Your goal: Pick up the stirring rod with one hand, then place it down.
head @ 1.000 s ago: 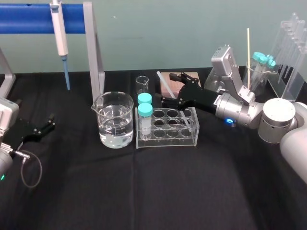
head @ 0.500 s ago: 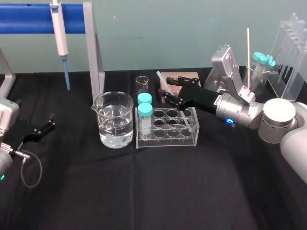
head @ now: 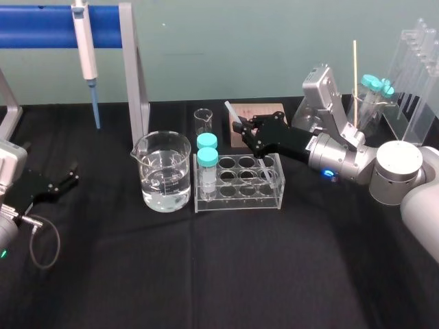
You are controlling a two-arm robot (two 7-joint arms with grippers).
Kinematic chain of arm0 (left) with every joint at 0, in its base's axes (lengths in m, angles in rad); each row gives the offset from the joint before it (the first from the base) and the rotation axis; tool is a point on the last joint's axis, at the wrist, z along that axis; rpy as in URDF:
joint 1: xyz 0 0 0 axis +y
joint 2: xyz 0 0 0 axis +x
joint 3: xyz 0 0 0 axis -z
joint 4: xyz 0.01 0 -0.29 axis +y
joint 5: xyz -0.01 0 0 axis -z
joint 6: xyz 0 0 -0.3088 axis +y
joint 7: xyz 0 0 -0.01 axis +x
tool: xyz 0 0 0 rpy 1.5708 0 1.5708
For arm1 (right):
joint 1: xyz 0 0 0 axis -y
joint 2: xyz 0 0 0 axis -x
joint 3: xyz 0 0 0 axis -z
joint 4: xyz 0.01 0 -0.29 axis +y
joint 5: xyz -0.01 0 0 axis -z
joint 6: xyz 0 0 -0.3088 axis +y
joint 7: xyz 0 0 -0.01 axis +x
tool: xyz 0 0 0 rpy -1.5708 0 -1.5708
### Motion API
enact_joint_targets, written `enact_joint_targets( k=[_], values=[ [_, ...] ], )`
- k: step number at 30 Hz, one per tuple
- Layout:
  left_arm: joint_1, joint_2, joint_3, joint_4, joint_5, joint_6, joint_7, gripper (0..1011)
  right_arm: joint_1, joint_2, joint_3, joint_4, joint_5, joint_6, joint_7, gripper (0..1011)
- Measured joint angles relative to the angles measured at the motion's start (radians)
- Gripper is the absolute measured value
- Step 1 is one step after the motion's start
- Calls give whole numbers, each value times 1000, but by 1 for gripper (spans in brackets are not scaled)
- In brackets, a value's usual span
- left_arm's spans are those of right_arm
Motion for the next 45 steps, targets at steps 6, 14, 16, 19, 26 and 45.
enact_joint_targets(
  k=[6,14,16,19,26,45],
  values=[
    [0,0,0,0,0,0,0,1000,0,0,0,0,0,0,0,68],
    [0,0,0,0,0,0,0,1000,-8,2,9,-14,1,0,-5,68],
    [0,0,0,0,0,0,0,1000,-19,5,23,-36,6,2,-15,68],
    [0,0,0,0,0,0,0,1000,-35,12,42,-75,14,14,-34,68],
    [0,0,0,0,0,0,0,1000,-79,31,84,-181,36,30,-70,68],
    [0,0,0,0,0,0,0,1000,-188,43,179,-376,-12,-119,-214,68]
  ],
)
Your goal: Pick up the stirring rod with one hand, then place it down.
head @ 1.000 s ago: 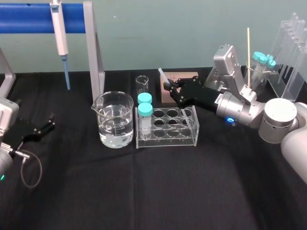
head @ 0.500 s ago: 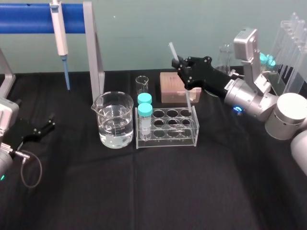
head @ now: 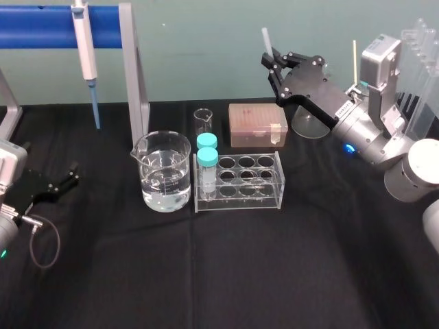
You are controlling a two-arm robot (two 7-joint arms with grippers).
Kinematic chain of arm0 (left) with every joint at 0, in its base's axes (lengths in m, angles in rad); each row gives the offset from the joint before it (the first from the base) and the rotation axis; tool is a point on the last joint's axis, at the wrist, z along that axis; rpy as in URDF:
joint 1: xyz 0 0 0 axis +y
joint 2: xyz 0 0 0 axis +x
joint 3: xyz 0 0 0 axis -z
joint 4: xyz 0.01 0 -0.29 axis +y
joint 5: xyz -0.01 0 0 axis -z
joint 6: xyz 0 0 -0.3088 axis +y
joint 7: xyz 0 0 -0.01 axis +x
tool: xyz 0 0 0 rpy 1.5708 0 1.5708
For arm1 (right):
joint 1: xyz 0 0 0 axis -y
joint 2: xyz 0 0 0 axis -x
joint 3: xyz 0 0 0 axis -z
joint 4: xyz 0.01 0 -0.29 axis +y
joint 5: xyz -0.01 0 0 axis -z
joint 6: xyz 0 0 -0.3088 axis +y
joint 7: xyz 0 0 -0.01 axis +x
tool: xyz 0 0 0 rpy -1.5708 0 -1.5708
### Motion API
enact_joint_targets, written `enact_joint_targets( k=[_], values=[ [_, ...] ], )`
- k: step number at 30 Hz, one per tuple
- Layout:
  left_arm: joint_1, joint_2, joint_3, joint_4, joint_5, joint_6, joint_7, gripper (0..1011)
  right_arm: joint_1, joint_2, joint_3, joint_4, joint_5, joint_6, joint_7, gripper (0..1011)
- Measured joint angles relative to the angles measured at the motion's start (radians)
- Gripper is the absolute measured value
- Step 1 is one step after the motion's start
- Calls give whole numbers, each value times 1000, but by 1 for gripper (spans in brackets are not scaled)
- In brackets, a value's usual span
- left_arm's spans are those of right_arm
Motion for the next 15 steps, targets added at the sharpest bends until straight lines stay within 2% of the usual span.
enact_joint_targets(
  k=[8,15],
  values=[
    [0,0,0,0,0,0,0,1000,-54,-34,51,-13,28,-19,-40,68],
    [0,0,0,0,0,0,0,1000,-97,-52,83,-48,36,23,-80,68]
  ],
)
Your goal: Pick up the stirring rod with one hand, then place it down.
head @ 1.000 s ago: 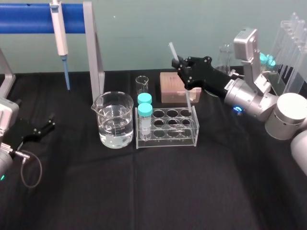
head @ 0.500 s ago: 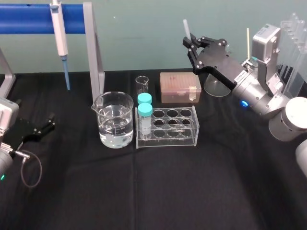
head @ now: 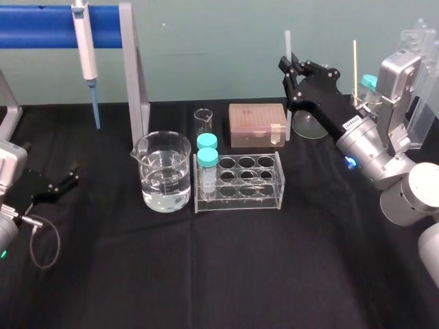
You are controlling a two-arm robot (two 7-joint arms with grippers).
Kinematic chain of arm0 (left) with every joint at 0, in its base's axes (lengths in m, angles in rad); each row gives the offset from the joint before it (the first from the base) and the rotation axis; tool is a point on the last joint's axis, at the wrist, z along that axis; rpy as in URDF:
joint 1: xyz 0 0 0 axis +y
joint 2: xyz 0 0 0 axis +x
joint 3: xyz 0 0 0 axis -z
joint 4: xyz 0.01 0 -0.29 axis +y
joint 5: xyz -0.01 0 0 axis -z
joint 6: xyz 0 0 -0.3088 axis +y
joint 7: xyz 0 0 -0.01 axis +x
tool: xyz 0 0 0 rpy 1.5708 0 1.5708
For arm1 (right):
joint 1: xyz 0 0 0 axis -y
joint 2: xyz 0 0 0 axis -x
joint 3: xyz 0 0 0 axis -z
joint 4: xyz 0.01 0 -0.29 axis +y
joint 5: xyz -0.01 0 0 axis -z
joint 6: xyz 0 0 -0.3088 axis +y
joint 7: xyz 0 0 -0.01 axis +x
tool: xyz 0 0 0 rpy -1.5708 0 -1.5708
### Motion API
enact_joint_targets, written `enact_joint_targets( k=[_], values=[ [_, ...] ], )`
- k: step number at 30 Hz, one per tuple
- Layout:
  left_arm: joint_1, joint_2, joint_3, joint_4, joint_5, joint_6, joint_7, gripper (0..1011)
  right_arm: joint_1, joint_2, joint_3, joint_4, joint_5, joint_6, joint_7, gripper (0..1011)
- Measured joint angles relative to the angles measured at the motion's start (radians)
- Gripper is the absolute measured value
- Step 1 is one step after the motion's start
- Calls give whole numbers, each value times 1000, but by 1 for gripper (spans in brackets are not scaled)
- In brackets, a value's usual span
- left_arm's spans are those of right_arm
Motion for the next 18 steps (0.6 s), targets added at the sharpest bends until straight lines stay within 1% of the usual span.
enact_joint_targets(
  k=[7,18],
  values=[
    [0,0,0,0,0,0,0,1000,-22,-10,15,-22,-19,50,-22,68],
    [0,0,0,0,0,0,0,1000,-21,-10,14,-21,-20,48,-22,68]
  ],
)
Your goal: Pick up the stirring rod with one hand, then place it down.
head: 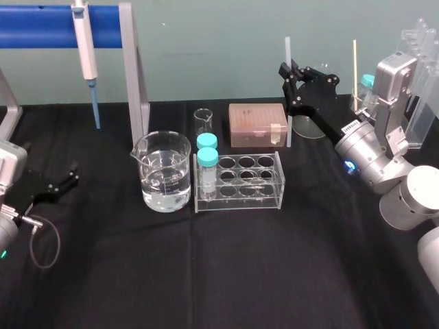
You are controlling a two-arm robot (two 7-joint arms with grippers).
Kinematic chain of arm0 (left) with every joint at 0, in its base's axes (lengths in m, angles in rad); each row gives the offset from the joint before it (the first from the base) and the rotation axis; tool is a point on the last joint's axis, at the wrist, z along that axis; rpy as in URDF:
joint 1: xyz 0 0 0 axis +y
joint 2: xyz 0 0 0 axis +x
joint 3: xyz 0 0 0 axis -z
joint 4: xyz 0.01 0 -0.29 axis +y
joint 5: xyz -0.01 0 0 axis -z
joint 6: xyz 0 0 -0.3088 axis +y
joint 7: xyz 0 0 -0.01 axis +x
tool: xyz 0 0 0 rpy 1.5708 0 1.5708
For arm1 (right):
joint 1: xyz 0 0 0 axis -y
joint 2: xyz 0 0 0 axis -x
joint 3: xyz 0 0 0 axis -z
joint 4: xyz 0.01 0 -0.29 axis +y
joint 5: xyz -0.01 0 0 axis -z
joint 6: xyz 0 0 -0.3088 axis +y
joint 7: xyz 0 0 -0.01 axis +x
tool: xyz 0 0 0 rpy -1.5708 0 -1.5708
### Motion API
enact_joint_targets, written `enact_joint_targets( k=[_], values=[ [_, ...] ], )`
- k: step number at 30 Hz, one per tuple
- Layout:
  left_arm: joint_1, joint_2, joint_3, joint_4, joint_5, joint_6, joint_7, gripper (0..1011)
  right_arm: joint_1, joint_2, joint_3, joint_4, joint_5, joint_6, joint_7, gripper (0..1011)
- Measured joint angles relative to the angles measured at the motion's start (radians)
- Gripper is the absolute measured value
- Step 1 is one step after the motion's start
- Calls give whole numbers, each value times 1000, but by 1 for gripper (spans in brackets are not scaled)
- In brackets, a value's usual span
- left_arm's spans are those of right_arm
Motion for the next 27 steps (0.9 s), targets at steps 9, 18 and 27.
enact_joint_targets(
  k=[9,18,27],
  values=[
    [0,0,0,0,0,0,0,1000,1,1,-1,2,3,-4,2,68],
    [0,0,0,0,0,0,0,1000,2,1,-2,3,4,-5,4,68],
    [0,0,0,0,0,0,0,1000,3,1,-2,4,4,-6,5,68]
  ],
)
